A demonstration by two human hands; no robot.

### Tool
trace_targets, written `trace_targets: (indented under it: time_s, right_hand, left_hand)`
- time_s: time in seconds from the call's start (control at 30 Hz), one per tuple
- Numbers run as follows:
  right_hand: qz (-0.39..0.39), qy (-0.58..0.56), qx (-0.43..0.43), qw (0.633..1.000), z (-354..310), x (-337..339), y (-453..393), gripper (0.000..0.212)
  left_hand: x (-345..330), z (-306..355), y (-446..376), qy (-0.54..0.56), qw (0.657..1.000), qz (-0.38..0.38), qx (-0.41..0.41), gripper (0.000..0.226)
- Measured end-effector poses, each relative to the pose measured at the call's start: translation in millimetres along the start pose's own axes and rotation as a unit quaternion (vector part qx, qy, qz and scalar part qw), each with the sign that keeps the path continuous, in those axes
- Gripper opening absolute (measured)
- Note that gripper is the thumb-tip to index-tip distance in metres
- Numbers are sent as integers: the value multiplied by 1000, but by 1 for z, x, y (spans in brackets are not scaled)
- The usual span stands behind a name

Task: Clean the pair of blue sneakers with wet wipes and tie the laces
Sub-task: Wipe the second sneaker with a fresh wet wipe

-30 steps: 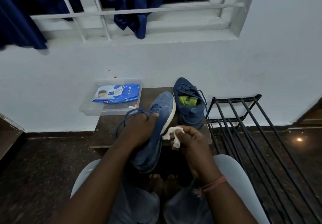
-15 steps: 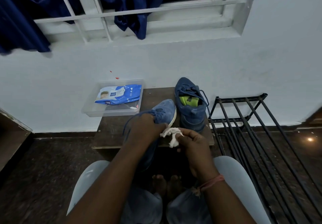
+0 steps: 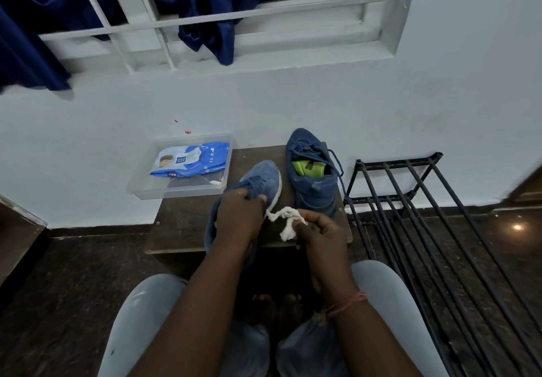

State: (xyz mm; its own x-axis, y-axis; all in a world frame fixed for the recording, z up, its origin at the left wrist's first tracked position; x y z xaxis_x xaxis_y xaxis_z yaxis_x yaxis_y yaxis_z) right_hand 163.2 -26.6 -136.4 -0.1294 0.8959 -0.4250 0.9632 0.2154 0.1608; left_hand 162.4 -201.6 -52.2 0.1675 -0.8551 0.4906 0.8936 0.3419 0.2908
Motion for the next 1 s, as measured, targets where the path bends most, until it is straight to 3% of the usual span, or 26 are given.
trace_targets:
  time_s: [0.13,0.23,0.33,0.4,0.5,0.57,0.63,0.7,0.77,0.83,1.0]
  right_hand:
    - [-3,8,-4,1000,0,0,-2,17]
    - [-14,6,-5,1000,1,-4,-1,17]
    - [-22,-1,4,1000,-1,-8,1,15]
    - [-19,-4,12,1000,-3,-8,1,14]
    - [-14,-5,25,1000,-6,-8,0,13]
    - [-15,-2,43,999,-13,-11,1,14]
    - [-26,-1,63,998,-22,-15,4,16]
    - [-52,-8,75,996,-31,-21,7,14]
    - [-84,-16,67,994,-36,-26,8,15]
    - [-106,-12,59,993,-39,-29,9,16]
    - [-83,8,71,994,-49,-24,10,8]
  left_hand:
    - [5,3,-8,48,999,8,22,33]
    - [-5,6,-19,-9,994,-72,80,46]
    - [1,11,-22,-65,990,-85,90,45]
    - [12,15,-15,-113,990,-57,56,42]
    - [35,32,18,-244,967,76,-17,42]
    - [32,38,39,-187,977,85,-55,42]
    - [11,30,45,-79,996,1,-46,41]
    - [-11,22,51,-56,995,-76,-27,37]
    - [-22,16,53,36,993,-105,-27,29]
    - [-25,10,55,161,981,-103,-26,19]
    - [-7,-4,49,281,959,-5,-33,19]
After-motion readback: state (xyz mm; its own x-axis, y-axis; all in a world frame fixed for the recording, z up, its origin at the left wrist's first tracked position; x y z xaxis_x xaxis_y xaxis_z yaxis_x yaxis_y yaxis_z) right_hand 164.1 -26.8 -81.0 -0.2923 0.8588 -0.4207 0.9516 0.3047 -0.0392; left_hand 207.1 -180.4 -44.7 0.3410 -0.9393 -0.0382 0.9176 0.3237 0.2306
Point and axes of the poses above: each hand's wrist, its own y-axis away from the middle knuckle, its own x-axis out of the back of the hand, z = x × y, the point moved 8 cm from there along -y, towards the middle knuckle, and after that the axes turned 13 degrees about -z, right-handed, at the moved point
